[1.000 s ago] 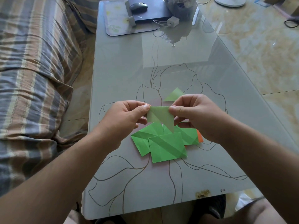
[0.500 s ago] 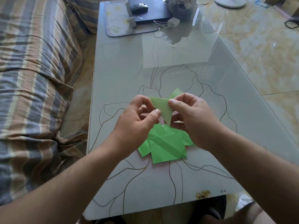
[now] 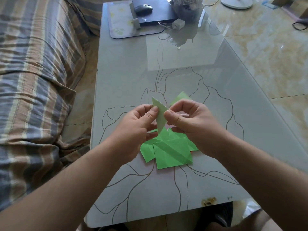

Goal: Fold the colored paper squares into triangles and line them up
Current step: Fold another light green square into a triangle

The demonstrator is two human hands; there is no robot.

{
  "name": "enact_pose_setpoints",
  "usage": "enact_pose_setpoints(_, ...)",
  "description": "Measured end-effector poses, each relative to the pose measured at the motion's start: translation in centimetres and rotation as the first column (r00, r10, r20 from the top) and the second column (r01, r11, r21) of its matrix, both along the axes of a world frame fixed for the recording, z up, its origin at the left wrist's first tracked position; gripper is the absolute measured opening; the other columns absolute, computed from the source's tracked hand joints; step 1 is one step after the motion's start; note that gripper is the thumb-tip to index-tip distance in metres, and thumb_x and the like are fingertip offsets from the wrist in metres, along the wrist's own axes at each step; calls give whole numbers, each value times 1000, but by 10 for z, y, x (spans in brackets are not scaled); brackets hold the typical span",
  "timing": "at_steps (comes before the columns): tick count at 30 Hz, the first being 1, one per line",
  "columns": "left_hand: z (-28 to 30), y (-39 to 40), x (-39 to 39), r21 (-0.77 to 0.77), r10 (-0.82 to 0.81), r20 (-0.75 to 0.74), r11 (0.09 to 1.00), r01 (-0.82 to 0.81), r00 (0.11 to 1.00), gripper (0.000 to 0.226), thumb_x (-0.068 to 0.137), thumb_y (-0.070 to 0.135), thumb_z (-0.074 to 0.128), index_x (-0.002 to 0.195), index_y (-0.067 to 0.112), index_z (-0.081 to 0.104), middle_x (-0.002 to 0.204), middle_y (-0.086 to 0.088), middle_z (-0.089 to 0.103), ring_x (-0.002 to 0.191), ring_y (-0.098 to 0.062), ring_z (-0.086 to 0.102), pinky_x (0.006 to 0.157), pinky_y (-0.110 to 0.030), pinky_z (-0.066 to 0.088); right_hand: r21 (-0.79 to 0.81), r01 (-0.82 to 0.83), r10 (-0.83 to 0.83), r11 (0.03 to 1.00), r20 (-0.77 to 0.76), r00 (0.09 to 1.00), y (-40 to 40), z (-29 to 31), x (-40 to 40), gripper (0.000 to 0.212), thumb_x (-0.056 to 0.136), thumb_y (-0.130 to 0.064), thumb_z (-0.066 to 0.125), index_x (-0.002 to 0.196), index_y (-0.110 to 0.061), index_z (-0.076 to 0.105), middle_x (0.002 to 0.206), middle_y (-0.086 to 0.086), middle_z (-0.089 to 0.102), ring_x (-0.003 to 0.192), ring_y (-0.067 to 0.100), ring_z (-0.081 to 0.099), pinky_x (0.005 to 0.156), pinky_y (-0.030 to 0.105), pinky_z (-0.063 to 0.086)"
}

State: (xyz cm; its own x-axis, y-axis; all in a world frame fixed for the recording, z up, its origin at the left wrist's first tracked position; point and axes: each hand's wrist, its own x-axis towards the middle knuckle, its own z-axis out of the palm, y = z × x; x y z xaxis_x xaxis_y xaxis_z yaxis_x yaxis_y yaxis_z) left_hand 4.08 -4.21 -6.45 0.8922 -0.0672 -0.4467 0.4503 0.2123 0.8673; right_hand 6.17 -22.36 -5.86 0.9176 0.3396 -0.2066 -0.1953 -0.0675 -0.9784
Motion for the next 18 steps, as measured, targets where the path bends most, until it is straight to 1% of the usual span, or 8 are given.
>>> enact_pose_setpoints(3, 1, 5, 4, 5, 0, -25, 1000, 0, 1000, 18, 98, 30, 60, 106, 16, 69, 98, -7, 75, 90, -26, 65, 78, -37, 53, 7, 57, -56, 998, -64, 996, -4, 5, 6, 33, 83, -53, 67, 87, -20, 67, 93, -2, 69, 86, 19, 64, 81, 38, 52)
enact_pose_setpoints(6, 7, 10, 5, -59, -102, -30, 993, 100, 994, 21, 92, 26, 62, 104, 10, 68, 93, -13, 74, 78, -26, 68, 77, -41, 57, 0, 80, -80, 997, -107, 991, -12, 7, 17, 21, 97, -40, 63, 99, -20, 69, 108, -2, 71, 90, 20, 66, 81, 36, 53)
enact_pose_setpoints(7, 9, 12, 3, -79, -165, -21, 984, 162, 986, 21, 90, 25, 63, 102, 9, 67, 91, -14, 73, 74, -25, 68, 75, -40, 58, -12, 49, -50, 999, -124, 991, -14, 8, 19, 18, 100, -35, 61, 107, -21, 71, 116, -2, 72, 95, 24, 67, 84, 39, 55)
enact_pose_setpoints(10, 11, 13, -3, -75, -329, 3, 941, 329, 944, 20, 90, 21, 64, 104, 6, 63, 85, -10, 68, 68, -18, 64, 66, -29, 58, 21, -96, 98, 995, -166, 981, -19, 8, 20, 29, 101, -32, 60, 128, -29, 69, 129, -5, 71, 107, 31, 68, 102, 55, 51)
enact_pose_setpoints(12, 11, 11, -6, -20, -372, 10, 928, 373, 928, 24, 94, 18, 64, 113, 4, 66, 90, -8, 69, 73, -15, 67, 66, -25, 56, 40, -161, 165, 986, -157, 974, -18, 10, 17, 34, 96, -32, 64, 129, -27, 68, 124, -2, 74, 103, 26, 68, 103, 55, 50)
enact_pose_setpoints(14, 9, 10, -6, 72, -375, 20, 925, 373, 927, 25, 99, 16, 62, 120, 7, 69, 99, -9, 72, 82, -15, 68, 69, -26, 57, -19, -174, 171, 985, -97, 980, -18, 11, 16, 27, 95, -25, 67, 122, -20, 71, 109, 1, 76, 96, 22, 68, 95, 45, 53)
enact_pose_setpoints(16, 9, 12, -4, 140, -329, 27, 936, 323, 944, 21, 100, 15, 62, 118, 11, 72, 102, -10, 73, 85, -19, 67, 70, -27, 58, -55, -159, 156, 986, -51, 986, -20, 11, 17, 23, 91, -22, 72, 112, -13, 74, 95, 4, 73, 87, 22, 63, 82, 38, 49)
enact_pose_setpoints(18, 10, 14, -1, 154, -246, 16, 958, 241, 969, 17, 98, 15, 66, 114, 12, 73, 104, -16, 71, 87, -24, 67, 69, -30, 61, -32, -160, 158, 987, -65, 985, -23, 11, 18, 27, 83, -23, 77, 107, -10, 74, 89, 8, 69, 83, 25, 60, 80, 43, 46)
